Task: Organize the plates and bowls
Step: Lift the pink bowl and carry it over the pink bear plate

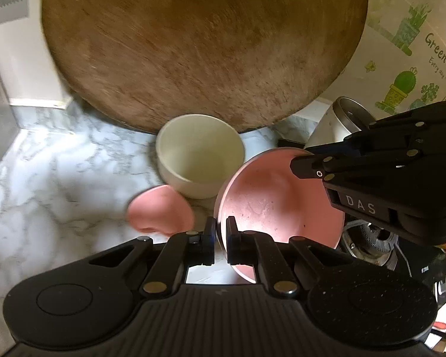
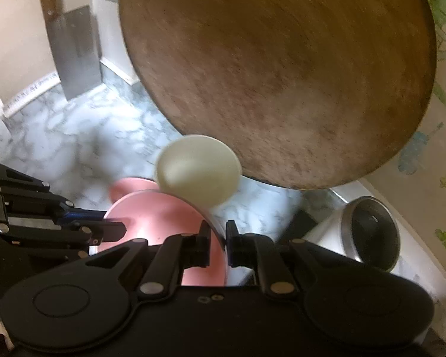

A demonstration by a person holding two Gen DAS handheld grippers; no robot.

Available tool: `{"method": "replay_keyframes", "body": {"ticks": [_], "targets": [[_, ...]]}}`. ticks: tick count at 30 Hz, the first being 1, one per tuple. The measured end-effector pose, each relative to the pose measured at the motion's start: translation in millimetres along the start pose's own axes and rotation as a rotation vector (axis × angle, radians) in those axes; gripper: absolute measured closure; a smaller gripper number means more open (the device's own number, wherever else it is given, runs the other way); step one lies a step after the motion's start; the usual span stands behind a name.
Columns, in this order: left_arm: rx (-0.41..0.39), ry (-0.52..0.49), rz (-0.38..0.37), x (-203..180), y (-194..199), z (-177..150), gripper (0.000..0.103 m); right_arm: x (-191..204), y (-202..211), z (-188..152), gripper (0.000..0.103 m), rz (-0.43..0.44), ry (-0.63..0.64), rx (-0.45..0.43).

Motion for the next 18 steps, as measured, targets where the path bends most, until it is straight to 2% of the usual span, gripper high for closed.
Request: {"method": "replay_keyframes", "body": {"ticks": [7,18], "targets": [[0.005,-0.012,0.034,36,37,-8,0.097,45,11,10,0.092,0.040,0.002,-0.012],[-0.006,0.003,0.076,115,98,-31,0.097,138,18,29,0.092,0.091,0.012,-0.029]]}}
Point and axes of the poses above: each gripper's, at about its wrist camera, not at the fingertips, and y roughly against the way its jaws point, x to its left, z to its top, the point moved 1 cm from there along -y, roughly the way its jaws point, and after that the axes turned 5 degrees about -x, right-handed, at the moved point
